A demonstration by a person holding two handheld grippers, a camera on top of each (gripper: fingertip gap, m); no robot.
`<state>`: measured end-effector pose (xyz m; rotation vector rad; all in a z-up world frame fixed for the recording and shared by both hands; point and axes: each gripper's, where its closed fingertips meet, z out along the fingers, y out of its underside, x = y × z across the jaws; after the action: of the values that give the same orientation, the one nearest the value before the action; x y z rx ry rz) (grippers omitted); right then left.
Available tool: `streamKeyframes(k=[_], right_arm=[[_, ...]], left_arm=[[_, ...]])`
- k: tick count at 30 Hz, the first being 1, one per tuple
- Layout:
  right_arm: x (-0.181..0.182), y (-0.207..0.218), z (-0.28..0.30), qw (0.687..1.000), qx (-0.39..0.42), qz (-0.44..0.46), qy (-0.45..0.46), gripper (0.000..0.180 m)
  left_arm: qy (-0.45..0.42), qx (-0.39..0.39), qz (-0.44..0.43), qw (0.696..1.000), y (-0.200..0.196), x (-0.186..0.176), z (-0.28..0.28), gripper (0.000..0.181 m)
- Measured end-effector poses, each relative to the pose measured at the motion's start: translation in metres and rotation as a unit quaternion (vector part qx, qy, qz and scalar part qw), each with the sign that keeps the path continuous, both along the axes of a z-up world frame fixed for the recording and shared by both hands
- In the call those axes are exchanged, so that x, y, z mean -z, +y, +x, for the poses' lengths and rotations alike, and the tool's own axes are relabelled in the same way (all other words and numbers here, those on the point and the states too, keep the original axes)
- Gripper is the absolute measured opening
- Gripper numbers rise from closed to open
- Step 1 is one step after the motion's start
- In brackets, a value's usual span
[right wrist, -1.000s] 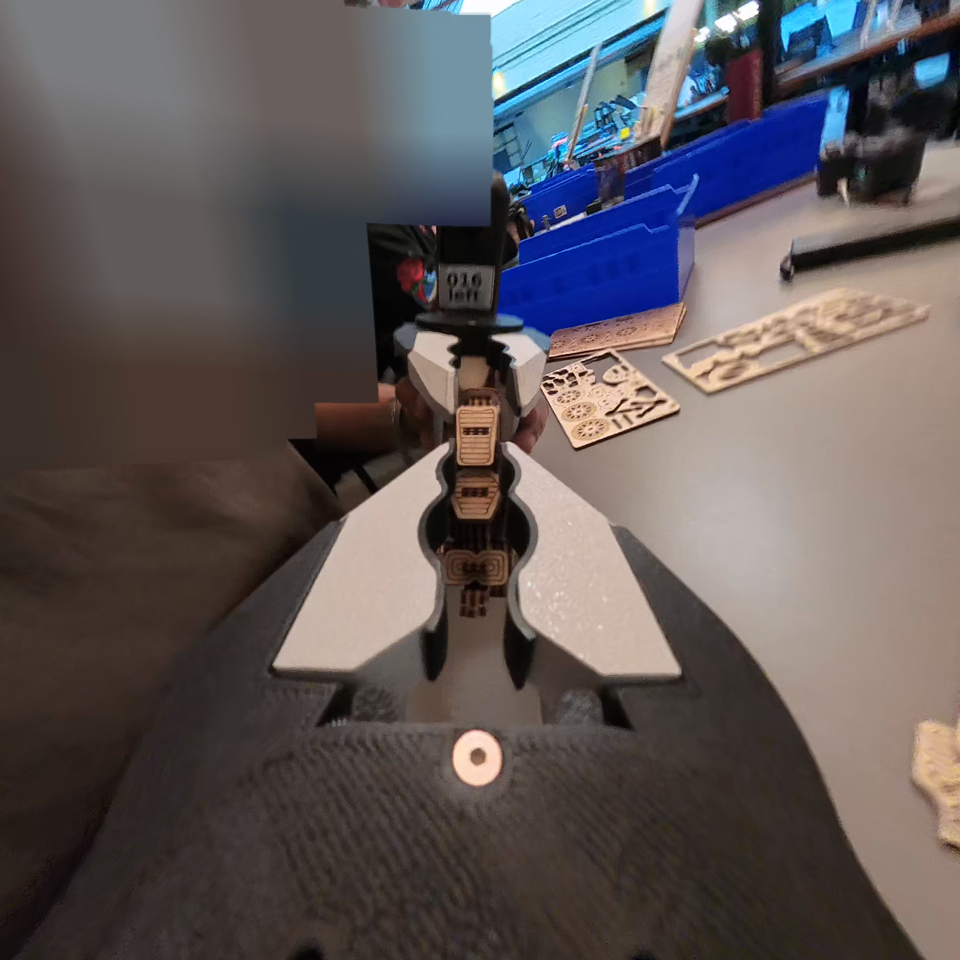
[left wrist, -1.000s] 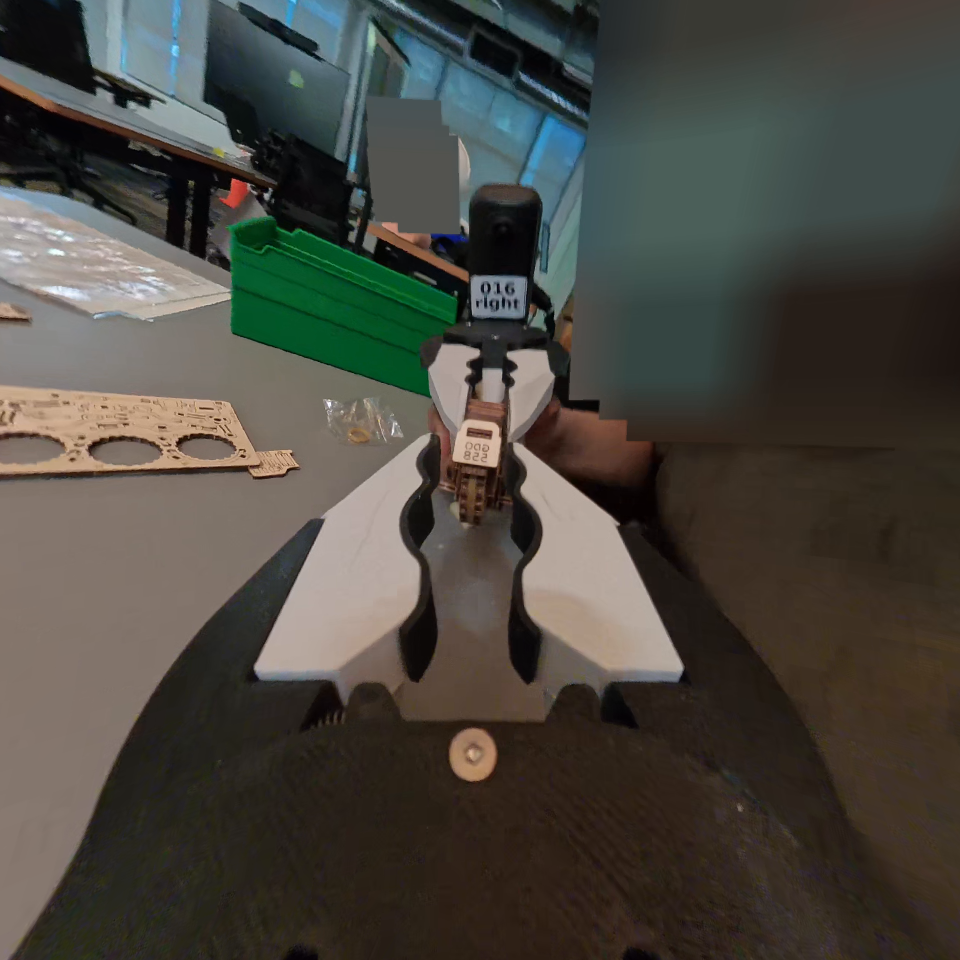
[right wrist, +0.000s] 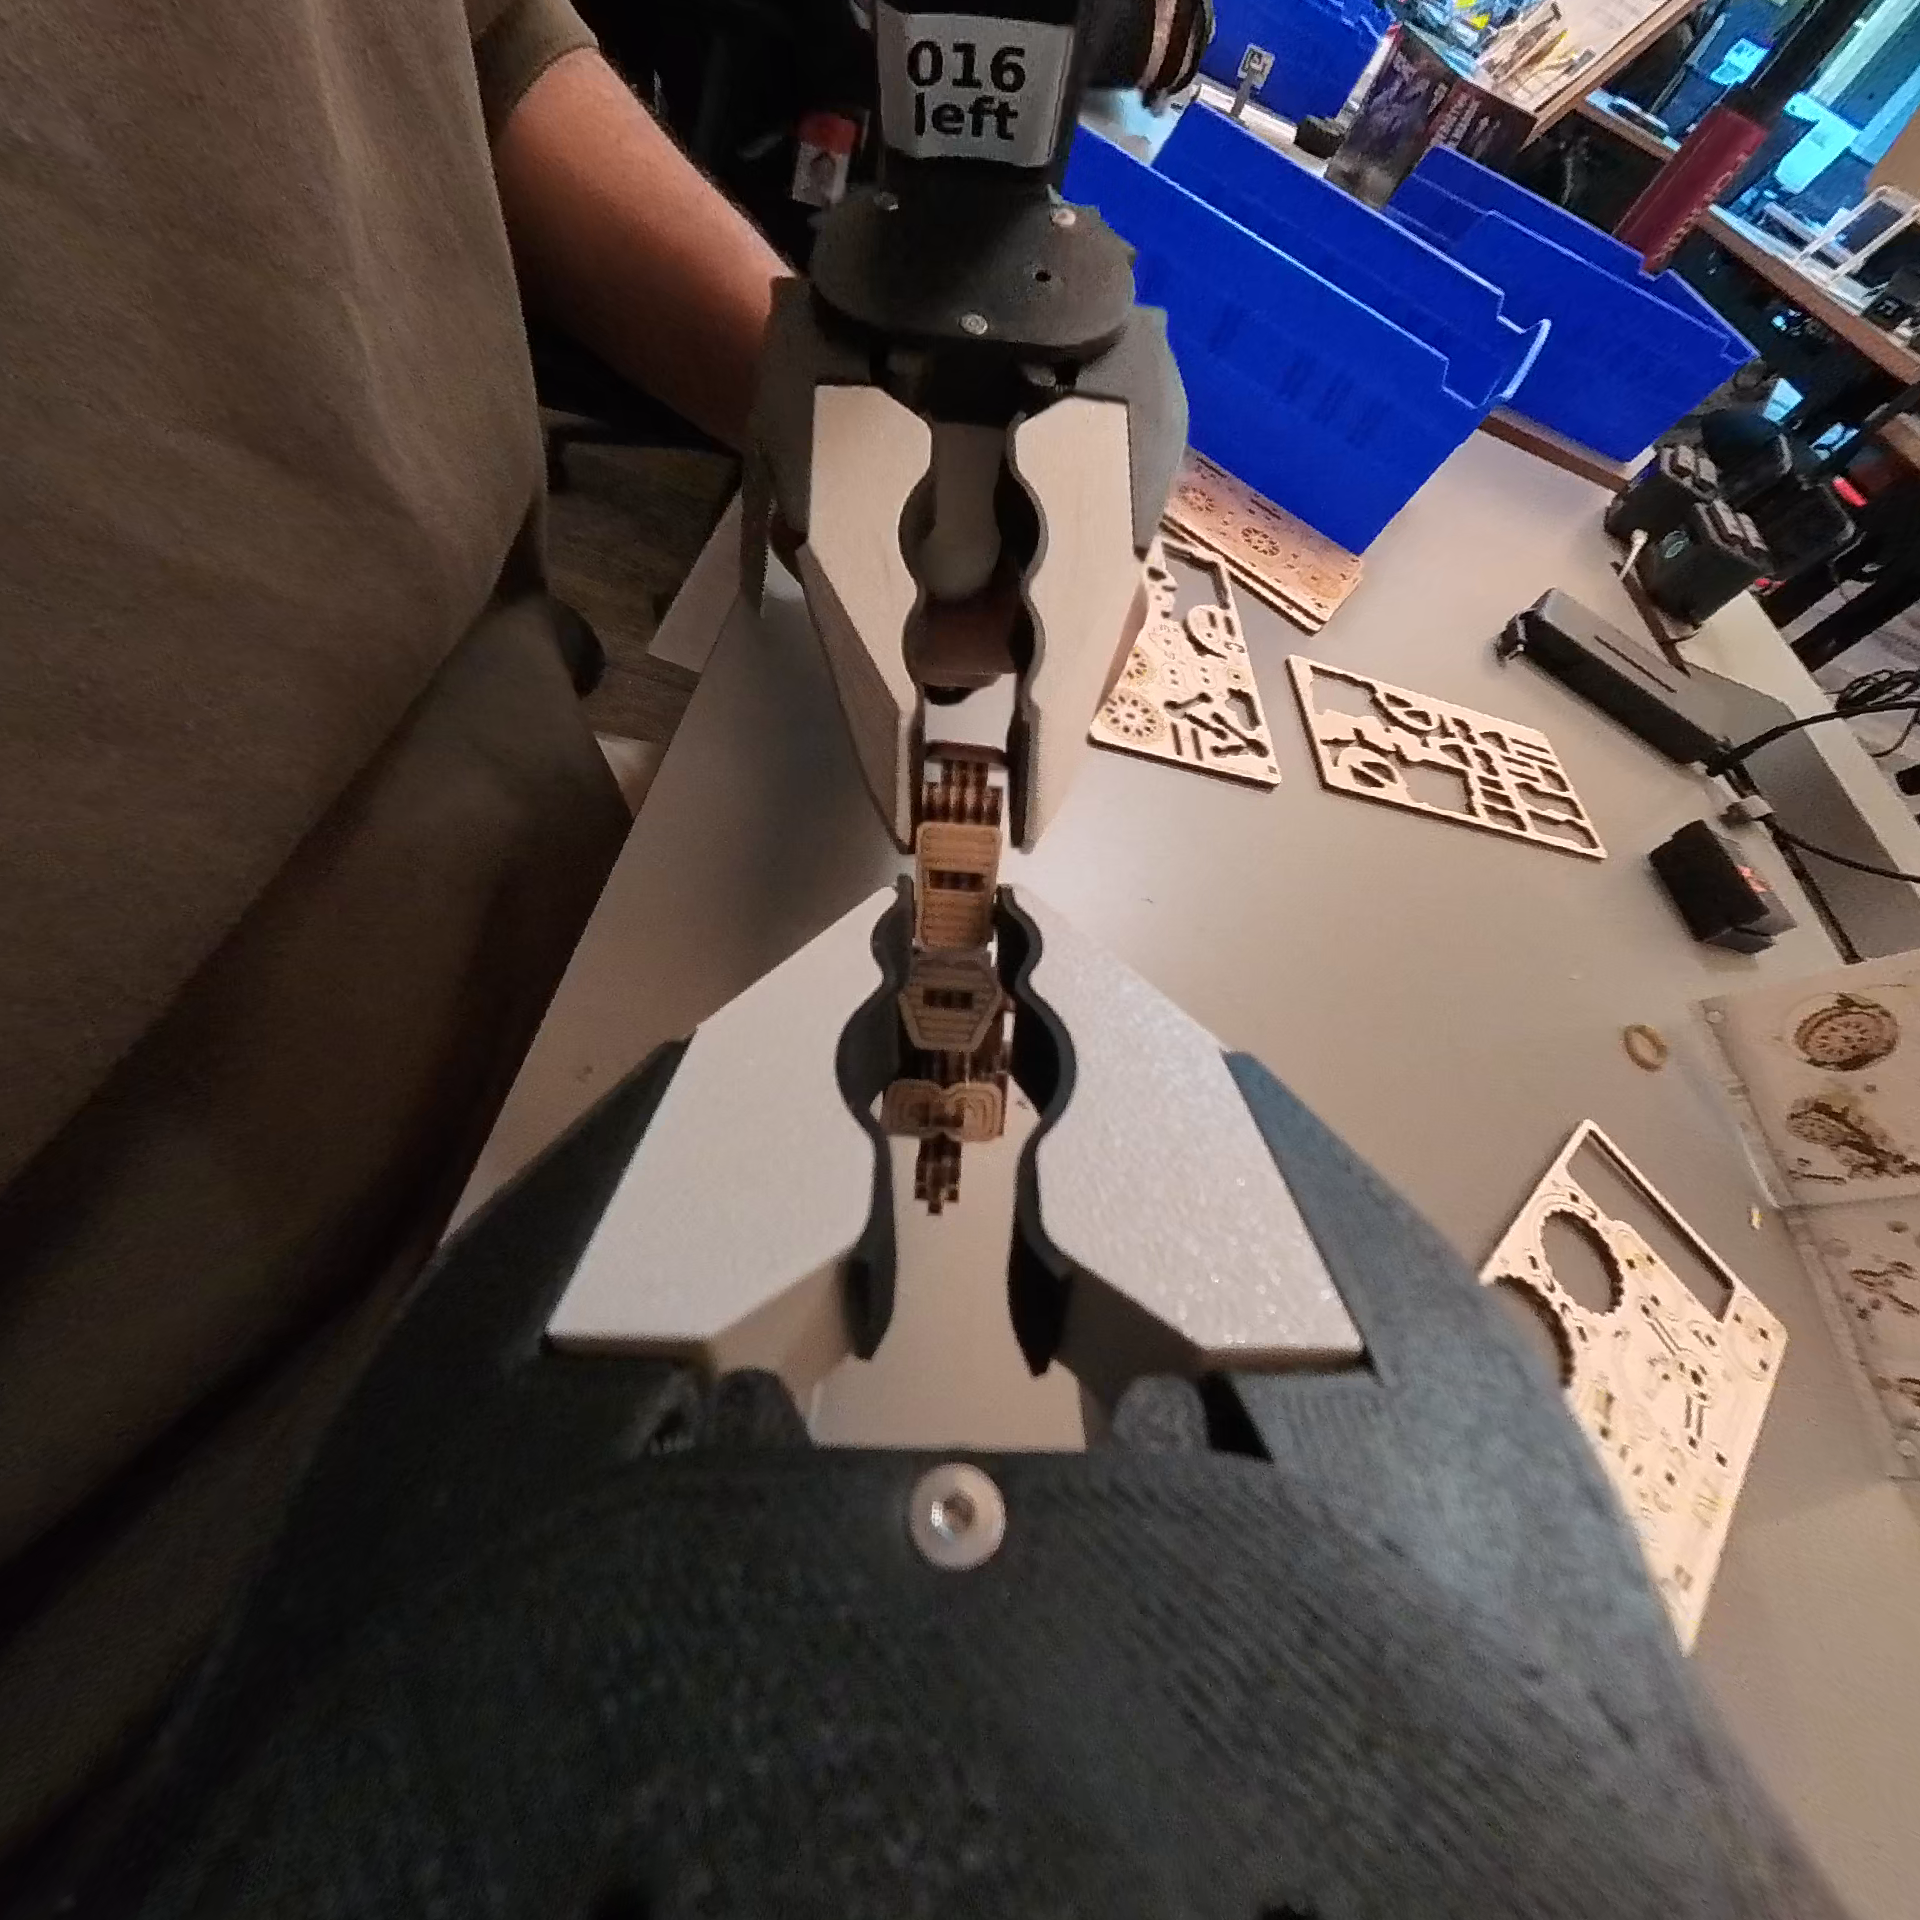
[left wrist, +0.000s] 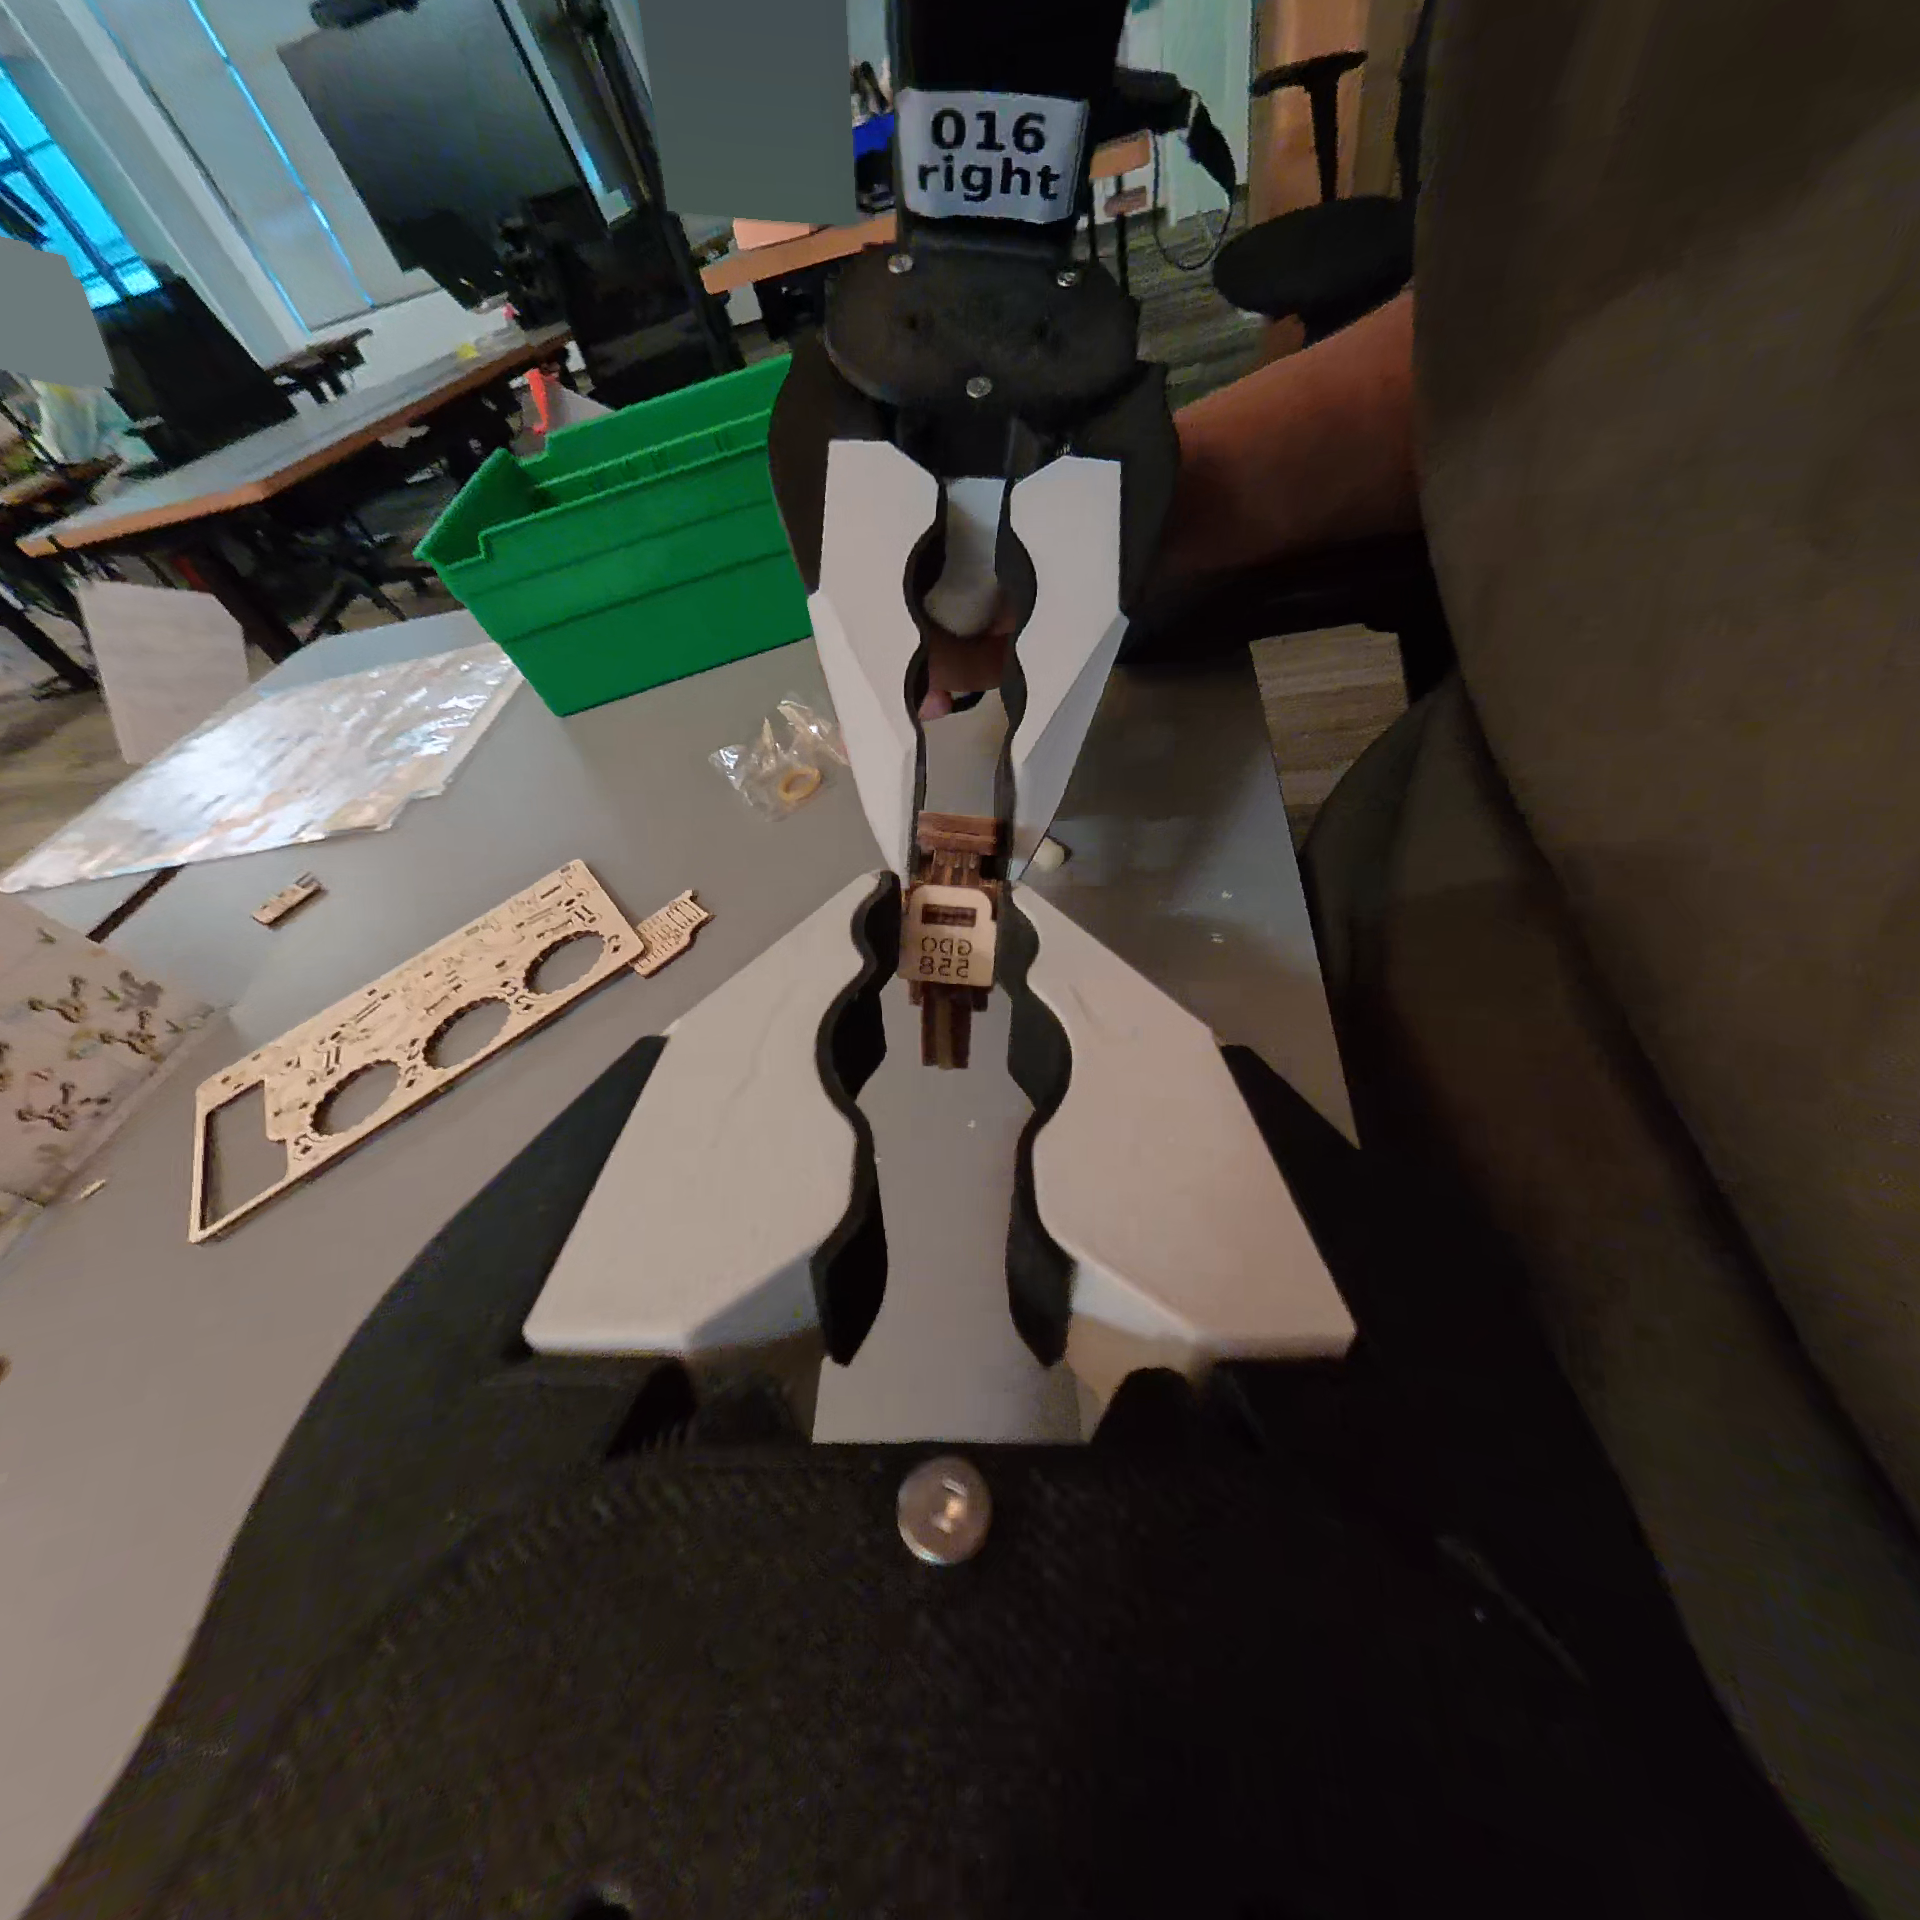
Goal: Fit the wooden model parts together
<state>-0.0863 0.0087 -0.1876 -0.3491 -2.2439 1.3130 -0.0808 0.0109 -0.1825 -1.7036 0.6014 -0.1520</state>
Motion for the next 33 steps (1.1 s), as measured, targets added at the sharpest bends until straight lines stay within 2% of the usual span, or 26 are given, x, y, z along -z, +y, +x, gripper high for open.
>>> streamKeyframes(k=[5, 8, 10, 22, 27, 29, 33], right_arm=[[0.0, 0.001, -0.002, 1.0, 0.002, -0.011, 0.005, 0.013], [-0.002, 0.006, -0.009, 0.999, 0.027, -0.015, 0.035, 0.031], [-0.002, 0.008, -0.01, 0.998, 0.033, -0.014, 0.048, 0.033], [0.007, 0.006, -0.004, 1.0, 0.011, -0.013, 0.017, 0.017], [0.008, 0.005, -0.004, 1.0, 0.007, -0.024, 0.007, 0.013], [0.005, 0.009, -0.008, 0.999, 0.018, -0.042, 0.001, 0.013], [-0.007, 0.026, -0.018, 0.987, 0.047, -0.145, -0.056, 0.012]], left_arm=[[0.011, -0.008, 0.007, 1.0, 0.001, -0.001, -0.002, 0.016], [0.037, -0.017, 0.02, 0.999, 0.001, -0.003, -0.002, 0.016], [0.055, -0.02, 0.025, 0.998, 0.002, -0.002, -0.001, 0.016], [0.065, -0.022, 0.025, 0.997, 0.002, 0.001, -0.002, 0.016], [0.016, -0.021, 0.021, 0.999, 0.003, -0.001, -0.003, 0.017], [-0.022, -0.041, 0.018, 0.999, 0.007, -0.002, -0.011, 0.025], [-0.113, -0.072, -0.012, 0.991, 0.012, 0.002, -0.032, 0.04]])
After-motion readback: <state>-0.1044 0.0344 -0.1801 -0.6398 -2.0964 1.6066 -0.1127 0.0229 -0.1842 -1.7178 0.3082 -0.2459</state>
